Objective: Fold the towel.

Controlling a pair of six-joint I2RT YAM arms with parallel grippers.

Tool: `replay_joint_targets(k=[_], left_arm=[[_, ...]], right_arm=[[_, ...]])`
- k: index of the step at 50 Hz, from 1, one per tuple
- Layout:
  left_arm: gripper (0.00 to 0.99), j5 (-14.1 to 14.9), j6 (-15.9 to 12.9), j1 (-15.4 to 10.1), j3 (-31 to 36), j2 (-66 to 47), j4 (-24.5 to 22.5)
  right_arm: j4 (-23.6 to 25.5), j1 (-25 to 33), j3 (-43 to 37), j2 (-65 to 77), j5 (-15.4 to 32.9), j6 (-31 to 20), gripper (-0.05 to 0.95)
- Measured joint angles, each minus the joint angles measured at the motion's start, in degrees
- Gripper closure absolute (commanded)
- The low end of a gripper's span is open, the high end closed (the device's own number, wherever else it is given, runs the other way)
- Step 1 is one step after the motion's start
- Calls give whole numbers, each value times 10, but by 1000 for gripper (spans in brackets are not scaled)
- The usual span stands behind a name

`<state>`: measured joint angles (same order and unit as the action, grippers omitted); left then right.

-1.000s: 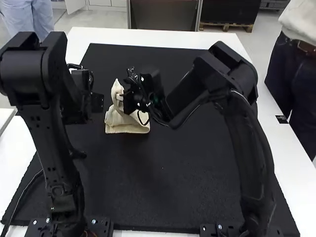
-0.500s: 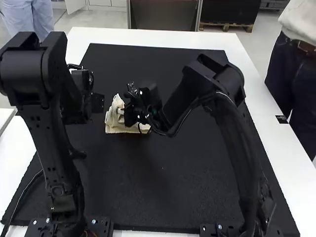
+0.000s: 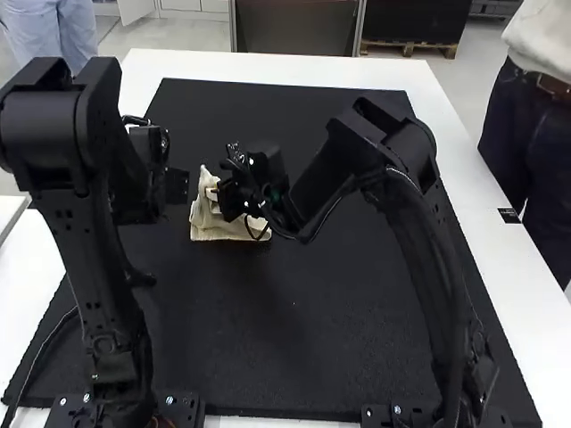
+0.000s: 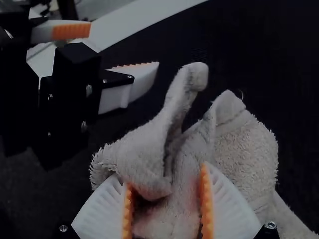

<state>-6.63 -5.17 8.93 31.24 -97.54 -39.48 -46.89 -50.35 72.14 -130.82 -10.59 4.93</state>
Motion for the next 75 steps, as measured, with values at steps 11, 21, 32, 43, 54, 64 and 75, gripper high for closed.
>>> replay_joint_targets(k=[11, 21, 32, 43, 54, 64, 75], left_arm=[[52, 2, 0, 0, 0, 0, 0], [52, 3, 0, 0, 0, 0, 0], [52, 3, -2, 0, 0, 0, 0], [52, 3, -2, 0, 0, 0, 0], [52, 6, -4, 0, 0, 0, 0], [52, 7, -4, 0, 0, 0, 3], [52, 7, -4, 0, 0, 0, 2]], right_arm=[[0, 0, 2, -14, 0, 0, 577], [0, 0, 2, -19, 0, 1, 362], [5, 0, 2, -19, 0, 0, 330], [6, 0, 2, -19, 0, 0, 321], [9, 0, 5, -19, 0, 0, -13], [9, 0, 7, -19, 0, 0, -13], [12, 17, 7, -18, 0, 0, -13]])
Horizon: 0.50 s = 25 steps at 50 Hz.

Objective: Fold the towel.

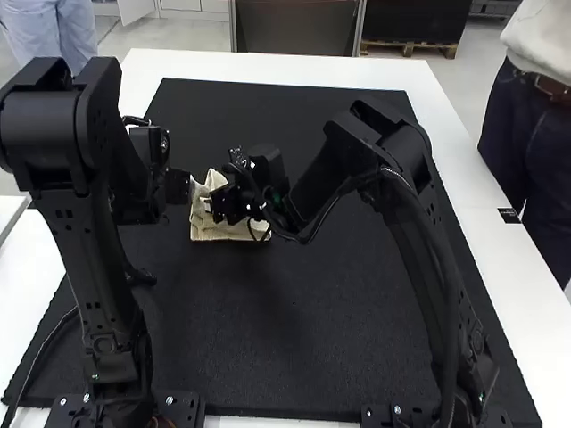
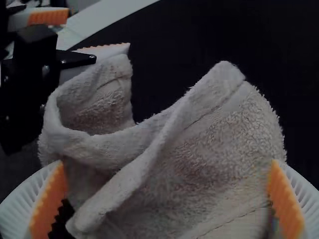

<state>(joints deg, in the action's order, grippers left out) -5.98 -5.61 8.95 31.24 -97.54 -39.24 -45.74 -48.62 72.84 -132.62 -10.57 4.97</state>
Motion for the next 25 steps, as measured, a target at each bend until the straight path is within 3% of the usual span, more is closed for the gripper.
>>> replay_joint_targets(k=[13, 25], left_arm=[[52, 0, 0, -4, 14, 0, 15], [52, 0, 0, -36, 29, 10, 21]], right_arm=[[29, 40, 0, 38, 0, -3, -13], [41, 64, 4, 74, 3, -12, -13]])
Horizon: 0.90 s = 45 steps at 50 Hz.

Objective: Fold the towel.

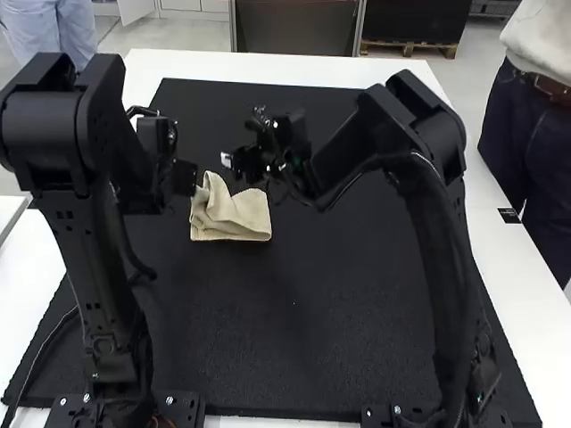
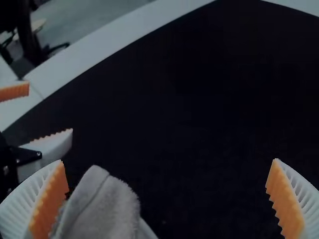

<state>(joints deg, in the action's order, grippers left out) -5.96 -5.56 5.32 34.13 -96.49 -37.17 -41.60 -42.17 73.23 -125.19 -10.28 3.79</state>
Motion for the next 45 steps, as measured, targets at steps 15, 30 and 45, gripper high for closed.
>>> replay_joint_targets(k=[15, 30, 45], left_arm=[[52, 0, 0, -6, 7, 6, 1], [52, 0, 0, -6, 15, 6, 3], [52, 0, 3, -41, 19, 5, -9]], right_arm=[[6, 19, -13, 1, 2, -9, -13], [3, 50, -23, 1, 2, -15, -13], [1, 105, -42, 1, 3, -17, -13]])
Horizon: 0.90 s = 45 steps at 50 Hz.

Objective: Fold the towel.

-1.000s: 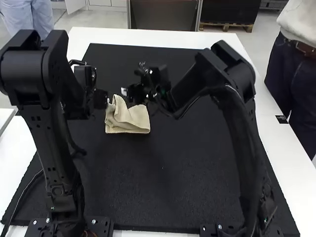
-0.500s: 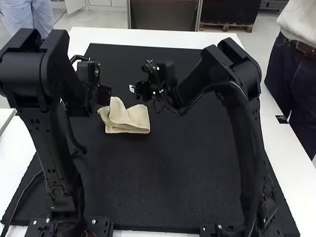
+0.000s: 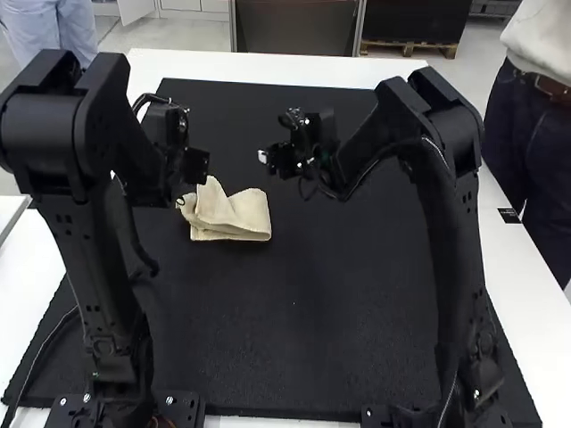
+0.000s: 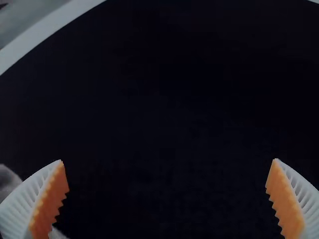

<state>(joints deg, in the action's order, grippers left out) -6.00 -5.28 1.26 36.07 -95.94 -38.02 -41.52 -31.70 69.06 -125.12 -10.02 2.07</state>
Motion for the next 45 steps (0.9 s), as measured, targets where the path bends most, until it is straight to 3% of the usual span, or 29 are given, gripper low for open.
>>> replay_joint_targets(k=[13, 45], left_arm=[[52, -1, 16, -32, 33, -1, 15], [52, -5, 54, -48, 51, 38, 89]], right_arm=[[1, 77, -17, 31, 4, -7, -13], [6, 164, -118, 186, 6, -26, -11]])
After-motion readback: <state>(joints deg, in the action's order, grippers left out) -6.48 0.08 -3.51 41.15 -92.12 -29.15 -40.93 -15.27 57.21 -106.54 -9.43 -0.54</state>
